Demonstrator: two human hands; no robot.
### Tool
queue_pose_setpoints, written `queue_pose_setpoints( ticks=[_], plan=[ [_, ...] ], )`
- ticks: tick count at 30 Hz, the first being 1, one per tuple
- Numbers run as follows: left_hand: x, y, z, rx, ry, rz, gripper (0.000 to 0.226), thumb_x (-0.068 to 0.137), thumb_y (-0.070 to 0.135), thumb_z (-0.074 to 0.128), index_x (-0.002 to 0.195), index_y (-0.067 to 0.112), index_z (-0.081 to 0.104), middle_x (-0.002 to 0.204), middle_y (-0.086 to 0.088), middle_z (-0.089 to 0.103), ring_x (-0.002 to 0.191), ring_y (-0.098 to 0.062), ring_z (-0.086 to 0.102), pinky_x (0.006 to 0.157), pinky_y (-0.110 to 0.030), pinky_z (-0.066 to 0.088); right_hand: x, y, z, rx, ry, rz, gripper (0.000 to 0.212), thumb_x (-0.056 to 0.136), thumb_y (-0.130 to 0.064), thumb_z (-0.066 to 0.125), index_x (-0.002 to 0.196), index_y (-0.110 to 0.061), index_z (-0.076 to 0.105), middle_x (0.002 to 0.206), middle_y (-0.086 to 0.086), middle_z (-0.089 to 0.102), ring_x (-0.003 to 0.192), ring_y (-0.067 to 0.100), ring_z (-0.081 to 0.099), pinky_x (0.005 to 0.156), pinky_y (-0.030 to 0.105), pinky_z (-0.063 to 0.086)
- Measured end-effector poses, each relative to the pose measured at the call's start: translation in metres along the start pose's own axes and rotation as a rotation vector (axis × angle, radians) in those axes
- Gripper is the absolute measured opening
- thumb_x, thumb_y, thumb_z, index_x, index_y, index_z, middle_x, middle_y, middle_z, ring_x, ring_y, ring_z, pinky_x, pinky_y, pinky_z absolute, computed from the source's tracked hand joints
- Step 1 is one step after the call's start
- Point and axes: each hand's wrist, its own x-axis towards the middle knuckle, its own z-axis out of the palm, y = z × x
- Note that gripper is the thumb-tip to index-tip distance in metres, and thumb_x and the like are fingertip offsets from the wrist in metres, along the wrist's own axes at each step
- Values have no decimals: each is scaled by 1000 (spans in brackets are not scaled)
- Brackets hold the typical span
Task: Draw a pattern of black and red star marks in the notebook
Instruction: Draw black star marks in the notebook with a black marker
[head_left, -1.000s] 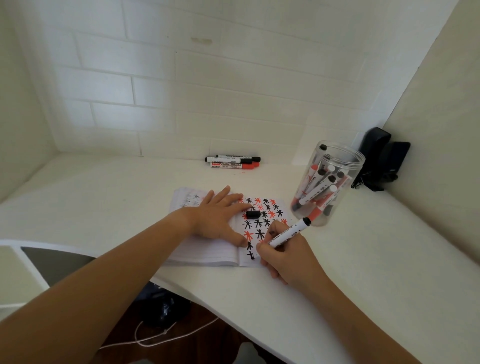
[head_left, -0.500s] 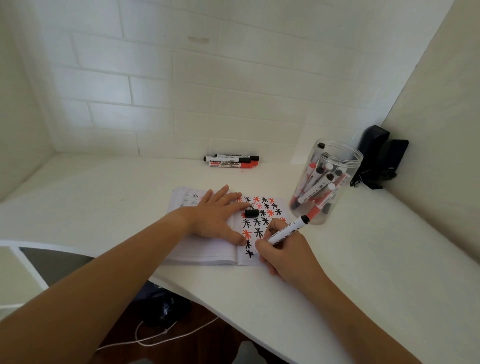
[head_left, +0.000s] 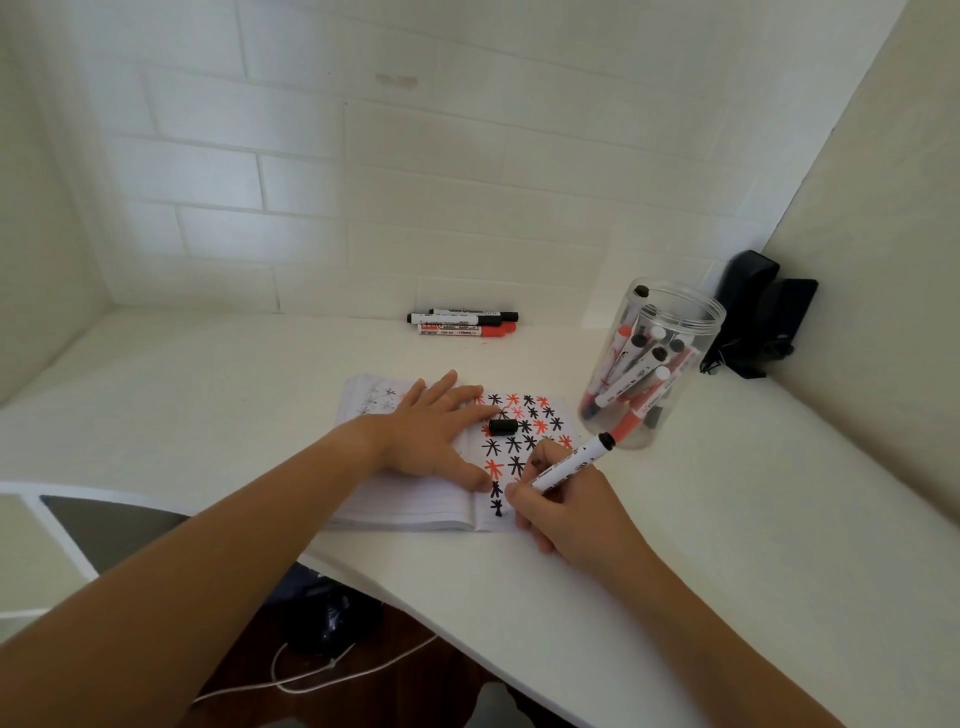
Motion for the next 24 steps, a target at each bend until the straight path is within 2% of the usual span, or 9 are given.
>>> queue_pose_setpoints(
  ticks=[4, 6, 11, 15, 16, 18, 21, 23, 24],
  plan=[
    [0, -2, 2, -42, 35, 0, 118, 55, 91, 43, 158, 43, 11, 167, 15, -5, 151, -12, -22, 121, -47, -16, -1, -1, -3, 58, -28, -30, 18, 95, -12, 67, 88, -4, 52, 66, 12, 70, 44, 19, 51, 43, 23, 39],
    [-1, 0, 6, -131, 129, 4, 108, 58, 91, 44, 155, 47, 22, 167, 13, 6, 153, -11, -14, 123, -48, -12, 0, -2, -7, 145, 11, -43, 21, 98, -15, 66, 89, -4, 51, 66, 10, 69, 45, 21, 51, 40, 21, 36],
    [0, 4, 16, -335, 398, 28, 58, 73, 84, 53, 124, 56, 61, 157, 9, 39, 154, -16, 10, 123, -53, 1, 8, 2, -17, 290, 209, -81, 22, 98, -21, 71, 97, -7, 54, 54, 8, 54, 41, 19, 42, 40, 21, 33],
    [-1, 2, 17, -445, 535, 47, 6, 85, 42, 76, 91, 43, 75, 140, 9, 57, 148, -12, 29, 121, -48, 16, 9, 3, -20, 302, 242, -74, 12, 97, -17, 71, 98, -27, 65, 58, 8, 61, 47, 22, 54, 41, 25, 39],
    [-1, 2, 17, -454, 557, 56, 5, 85, 43, 74, 89, 41, 75, 137, 11, 60, 146, -10, 33, 120, -49, 19, 9, 3, -21, 332, 236, -65, 12, 98, -16, 69, 99, -27, 68, 64, 8, 64, 50, 23, 58, 41, 26, 41],
    [-1, 3, 19, -400, 571, 67, 25, 82, 60, 64, 97, 42, 73, 135, 14, 60, 145, -8, 35, 119, -53, 21, 9, 3, -21, 408, 227, -49, 12, 101, -16, 64, 103, -24, 72, 80, 6, 68, 55, 26, 62, 44, 28, 43],
    [-5, 7, 22, -249, 527, 97, 55, 81, 77, 57, 127, 47, 59, 142, 18, 51, 147, -4, 27, 123, -52, 9, 11, 5, -18, 420, 261, -33, 13, 103, -19, 62, 106, -25, 73, 87, 5, 70, 63, 32, 68, 48, 34, 49],
    [-6, 9, 23, -210, 540, 134, 60, 82, 75, 58, 135, 47, 52, 143, 15, 50, 144, -4, 31, 124, -49, 8, 11, 9, -16, 366, 307, -52, 12, 102, -23, 64, 109, -28, 72, 86, -1, 74, 77, 34, 73, 62, 45, 60],
    [-7, 9, 22, -198, 564, 155, 59, 83, 73, 59, 135, 46, 53, 138, 14, 53, 139, -5, 37, 123, -49, 14, 10, 11, -16, 341, 322, -64, 12, 102, -24, 64, 111, -28, 71, 89, -4, 75, 82, 31, 75, 71, 48, 63]
  ],
)
